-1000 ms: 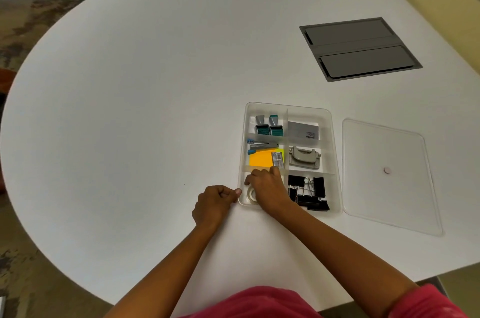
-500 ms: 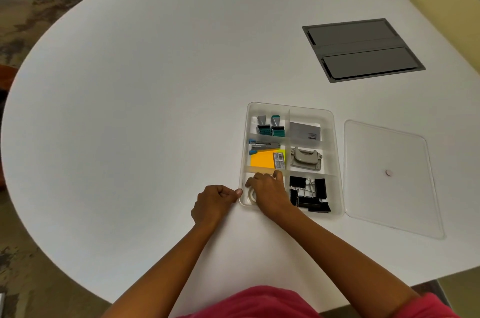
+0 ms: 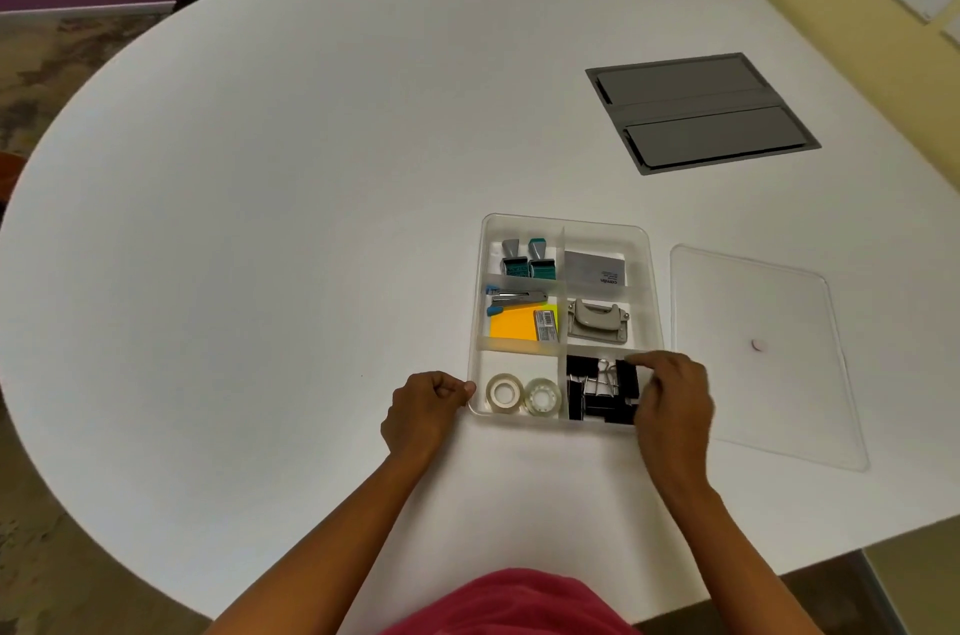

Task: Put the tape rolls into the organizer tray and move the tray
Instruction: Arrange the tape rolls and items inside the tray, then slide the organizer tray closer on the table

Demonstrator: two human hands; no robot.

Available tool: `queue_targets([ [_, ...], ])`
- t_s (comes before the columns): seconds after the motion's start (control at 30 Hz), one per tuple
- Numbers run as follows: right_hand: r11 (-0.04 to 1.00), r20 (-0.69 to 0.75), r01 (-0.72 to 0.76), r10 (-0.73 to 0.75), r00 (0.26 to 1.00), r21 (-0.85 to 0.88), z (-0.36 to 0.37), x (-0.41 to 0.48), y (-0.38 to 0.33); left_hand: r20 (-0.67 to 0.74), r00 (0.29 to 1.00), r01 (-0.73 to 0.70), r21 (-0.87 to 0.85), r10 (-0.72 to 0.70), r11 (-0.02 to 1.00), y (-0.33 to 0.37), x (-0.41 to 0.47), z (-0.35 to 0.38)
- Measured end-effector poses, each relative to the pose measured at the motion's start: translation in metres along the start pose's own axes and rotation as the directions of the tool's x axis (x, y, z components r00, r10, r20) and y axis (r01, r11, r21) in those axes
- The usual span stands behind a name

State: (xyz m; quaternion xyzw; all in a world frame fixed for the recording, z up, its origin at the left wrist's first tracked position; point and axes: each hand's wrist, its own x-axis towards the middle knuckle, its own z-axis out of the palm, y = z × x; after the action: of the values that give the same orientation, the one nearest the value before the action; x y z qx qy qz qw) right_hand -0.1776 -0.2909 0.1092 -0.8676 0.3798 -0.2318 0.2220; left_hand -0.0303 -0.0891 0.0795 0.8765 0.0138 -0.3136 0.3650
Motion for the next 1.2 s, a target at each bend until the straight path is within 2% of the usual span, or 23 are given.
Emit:
queue_targets([
  [0.07,0.987,-0.098,-0.164,0.162,0.982,-0.004,-0.004,-0.002,0.025,-0.015,1.000,-0.007,0.010,0.007,1.000,0.002,-0.002,0.000],
  [0.13,0.963,-0.130,-0.268,0.263,0.956,-0.020,-0.008,-0.005,0.048,-0.022,1.000,-0.017,0.026,0.017,1.000,0.004,-0.003,0.001],
  [0.27,0.945,-0.073,-0.324,0.320,0.945,-0.051,-0.010,-0.017,0.080,-0.034,0.999,-0.036,0.051,0.038,0.998,0.004,-0.005,0.001],
  [0.47,0.952,0.082,-0.292,0.300,0.950,-0.095,-0.005,-0.028,0.097,-0.058,0.998,-0.027,0.066,0.031,0.997,0.006,-0.010,0.004],
  [0.63,0.963,0.118,-0.225,0.244,0.963,-0.150,-0.002,-0.031,0.100,-0.073,0.996,-0.044,0.095,0.051,0.995,0.007,-0.013,0.005],
  [0.77,0.942,0.198,-0.133,0.200,0.960,-0.307,-0.006,-0.029,0.103,-0.078,0.995,-0.050,0.113,0.059,0.992,0.007,-0.013,0.005],
  [0.87,0.900,0.316,0.021,0.131,0.940,-0.436,-0.010,-0.020,0.101,-0.079,0.995,-0.052,0.123,0.062,0.991,0.007,-0.013,0.005],
  [0.97,0.853,0.368,0.066,0.152,0.917,-0.518,-0.016,-0.009,0.092,-0.080,0.995,-0.052,0.130,0.063,0.990,0.007,-0.012,0.006],
  [1.07,0.821,0.364,0.123,0.109,0.925,-0.558,-0.023,0.001,0.082,-0.082,0.995,-0.047,0.129,0.058,0.991,0.007,-0.012,0.006],
  [1.2,0.885,0.219,0.087,0.017,0.976,-0.458,-0.044,0.017,0.055,-0.077,0.995,-0.047,0.127,0.057,0.991,0.007,-0.012,0.005],
])
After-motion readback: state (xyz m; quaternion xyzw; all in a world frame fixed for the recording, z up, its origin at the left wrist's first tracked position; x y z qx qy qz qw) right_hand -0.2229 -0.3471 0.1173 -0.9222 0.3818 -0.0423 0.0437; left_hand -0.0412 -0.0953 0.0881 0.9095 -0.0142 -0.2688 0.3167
